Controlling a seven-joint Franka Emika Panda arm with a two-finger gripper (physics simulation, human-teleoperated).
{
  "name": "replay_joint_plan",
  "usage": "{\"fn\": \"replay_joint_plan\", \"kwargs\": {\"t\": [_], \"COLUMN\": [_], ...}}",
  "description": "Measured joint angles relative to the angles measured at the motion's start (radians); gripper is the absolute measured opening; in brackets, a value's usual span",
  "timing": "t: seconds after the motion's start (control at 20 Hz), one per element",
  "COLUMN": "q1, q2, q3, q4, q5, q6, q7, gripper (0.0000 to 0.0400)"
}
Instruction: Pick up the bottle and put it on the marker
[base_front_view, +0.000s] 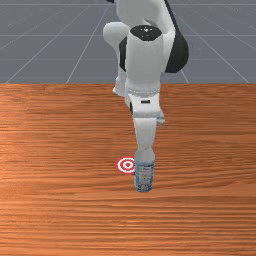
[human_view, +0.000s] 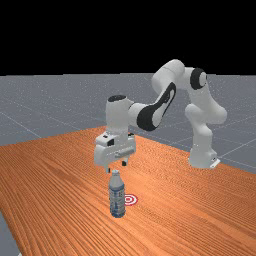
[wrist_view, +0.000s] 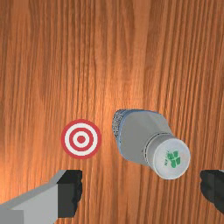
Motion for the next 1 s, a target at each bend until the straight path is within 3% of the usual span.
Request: {"fn": "replay_joint_plan", "kwargs": {"t": [0.15, 0.2, 0.6, 0.9, 1.0], "q1": [0.000, 0.005, 0.009, 0.005, 0.005], "q2": [0.025, 0.064, 0.095, 0.212, 0.194], "q3": [0.001, -0.003, -0.007, -0.003, 0.008], "q4": [0.068, 0.149, 0.185, 0.390, 0.351], "q5": [0.003, -0.005, -0.012, 0.002, -0.013], "q6": [-0.057, -0.153, -0.161, -0.267, -0.226], "q7": [-0.004, 0.000, 0.004, 0.002, -0.057], "gripper": [0.0400, 0.0400, 0.0400, 0.0400, 0.0400]}}
